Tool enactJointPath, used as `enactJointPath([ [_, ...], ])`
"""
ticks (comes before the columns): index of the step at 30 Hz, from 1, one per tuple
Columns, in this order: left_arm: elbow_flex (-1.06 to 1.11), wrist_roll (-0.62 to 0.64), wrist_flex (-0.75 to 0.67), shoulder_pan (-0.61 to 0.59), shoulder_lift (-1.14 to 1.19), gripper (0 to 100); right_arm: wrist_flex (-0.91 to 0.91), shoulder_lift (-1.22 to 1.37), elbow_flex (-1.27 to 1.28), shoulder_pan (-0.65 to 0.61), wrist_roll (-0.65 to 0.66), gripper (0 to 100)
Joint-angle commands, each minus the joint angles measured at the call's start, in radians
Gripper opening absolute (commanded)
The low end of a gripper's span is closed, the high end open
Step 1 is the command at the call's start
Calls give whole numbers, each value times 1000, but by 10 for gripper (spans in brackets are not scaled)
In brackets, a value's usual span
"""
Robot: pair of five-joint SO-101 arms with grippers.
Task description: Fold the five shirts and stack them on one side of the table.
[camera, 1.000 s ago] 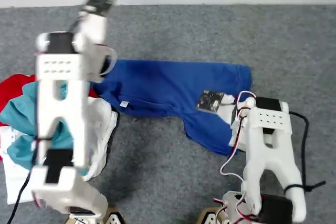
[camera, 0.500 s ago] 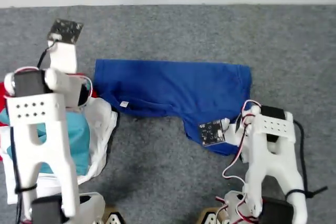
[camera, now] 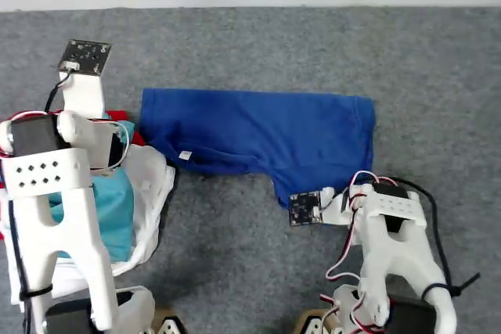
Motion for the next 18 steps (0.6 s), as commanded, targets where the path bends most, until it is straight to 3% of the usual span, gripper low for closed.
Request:
enactJointPath([
  [1, 1, 5, 9, -3, -32, 51, -61, -28, -3, -38, -71, 216],
  [5, 1, 5, 9, -3, -32, 51, -117, -18, 20, -45, -72, 202],
  [10, 1, 5, 9, -3, -32, 51, -202, -19, 35, -54, -74, 13],
  [14, 1, 5, 9, -3, -35, 51, -180, -28, 34, -58, -74, 12],
  [18, 1, 5, 9, -2, -38, 51, -48, -31, -9, -59, -74, 10],
])
